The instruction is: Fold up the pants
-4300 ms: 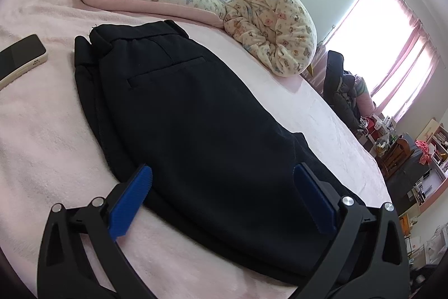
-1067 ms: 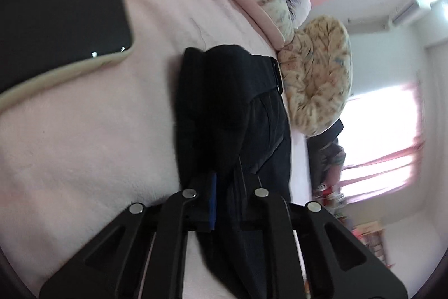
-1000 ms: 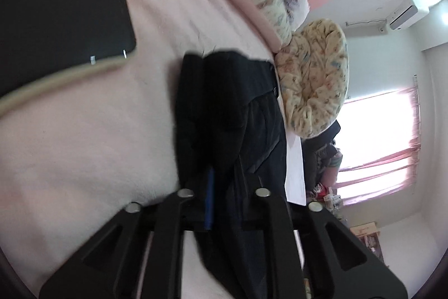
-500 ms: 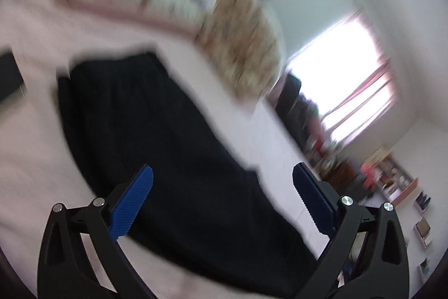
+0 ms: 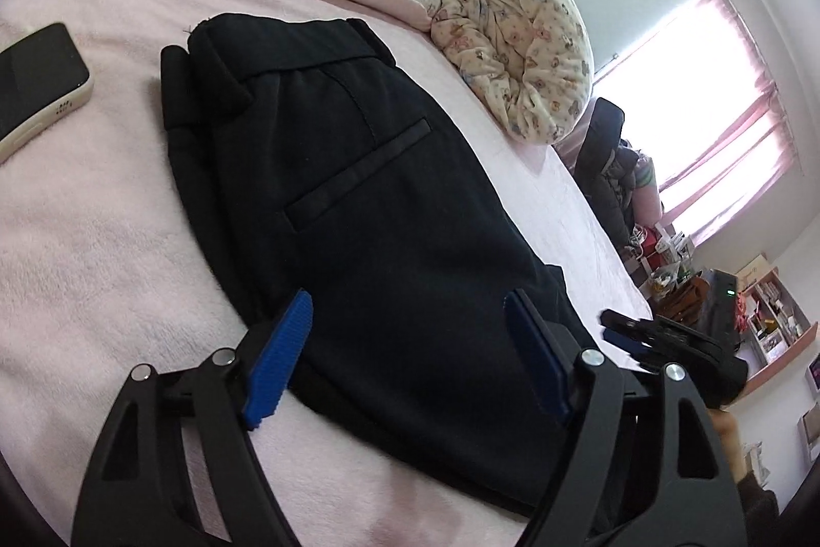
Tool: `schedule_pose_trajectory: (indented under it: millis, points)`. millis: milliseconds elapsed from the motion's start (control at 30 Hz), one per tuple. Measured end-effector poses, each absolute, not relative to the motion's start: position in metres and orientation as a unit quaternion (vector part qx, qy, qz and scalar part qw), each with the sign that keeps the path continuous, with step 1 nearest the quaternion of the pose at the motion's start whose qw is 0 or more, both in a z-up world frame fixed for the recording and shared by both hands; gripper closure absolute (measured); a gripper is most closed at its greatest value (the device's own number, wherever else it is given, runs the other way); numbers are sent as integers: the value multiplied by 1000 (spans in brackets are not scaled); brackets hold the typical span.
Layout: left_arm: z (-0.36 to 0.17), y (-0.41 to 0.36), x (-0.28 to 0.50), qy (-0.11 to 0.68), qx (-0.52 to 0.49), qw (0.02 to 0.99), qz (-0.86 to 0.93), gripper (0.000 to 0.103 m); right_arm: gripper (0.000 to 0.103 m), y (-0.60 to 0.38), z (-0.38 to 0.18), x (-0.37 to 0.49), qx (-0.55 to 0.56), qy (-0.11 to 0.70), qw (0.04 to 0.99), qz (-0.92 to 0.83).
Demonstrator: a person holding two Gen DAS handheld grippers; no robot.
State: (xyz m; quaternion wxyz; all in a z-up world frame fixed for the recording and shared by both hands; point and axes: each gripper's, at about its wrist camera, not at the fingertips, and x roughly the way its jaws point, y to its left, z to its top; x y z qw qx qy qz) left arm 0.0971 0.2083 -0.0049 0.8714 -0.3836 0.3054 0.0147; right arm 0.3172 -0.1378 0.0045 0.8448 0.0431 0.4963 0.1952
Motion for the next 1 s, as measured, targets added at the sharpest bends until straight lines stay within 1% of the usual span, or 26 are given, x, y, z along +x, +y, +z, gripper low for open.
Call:
schedule_pose_trajectory:
  millis: [67, 133, 167, 200, 267, 367, 433, 533, 600, 667, 700, 733, 800, 900, 1000]
  points:
    - [-4, 206, 100, 306, -382, 872, 17, 25, 54, -128, -4, 325, 32, 509, 839, 193]
    - [-4, 205, 98, 306, -380, 873, 17, 25, 66, -120, -12, 332, 33, 522, 829, 197]
    - [-4, 206, 98, 305, -381, 873, 17, 25, 91, -116, -18, 334, 32, 530, 824, 198]
    - [-4, 205, 98, 305, -381, 873, 17, 25, 101, -113, -20, 333, 28, 533, 823, 196]
    - [-4, 206, 95, 304, -384, 872, 18, 25, 101, -110, -17, 331, 21, 519, 833, 192]
    - [-5, 207, 96, 301, -388, 871, 20, 24, 101, -115, 1, 331, 57, 475, 857, 191]
    - [-4, 207, 95, 300, -388, 871, 24, 24, 101, -118, 5, 334, 64, 463, 864, 185]
    - [-5, 205, 96, 299, -387, 872, 27, 24, 101, -123, -6, 339, 67, 466, 864, 180]
    - [-4, 203, 97, 299, -382, 874, 29, 22, 101, -124, -22, 341, 64, 485, 852, 185]
    - [-4, 201, 98, 300, -375, 877, 29, 20, 100, -124, -26, 338, 57, 499, 844, 189]
    - [-4, 201, 98, 301, -373, 877, 29, 20, 88, -127, -24, 336, 62, 502, 841, 190]
    - [-4, 201, 98, 301, -374, 877, 29, 20, 83, -134, -17, 332, 72, 500, 842, 188]
    - [-4, 202, 99, 299, -377, 876, 29, 20, 55, -156, 5, 320, 99, 468, 858, 188]
    - [-5, 203, 98, 298, -383, 874, 28, 20, 55, -188, 24, 298, 149, 434, 864, 208]
    - [-5, 204, 98, 297, -387, 873, 27, 20, 55, -214, 20, 278, 194, 446, 846, 218]
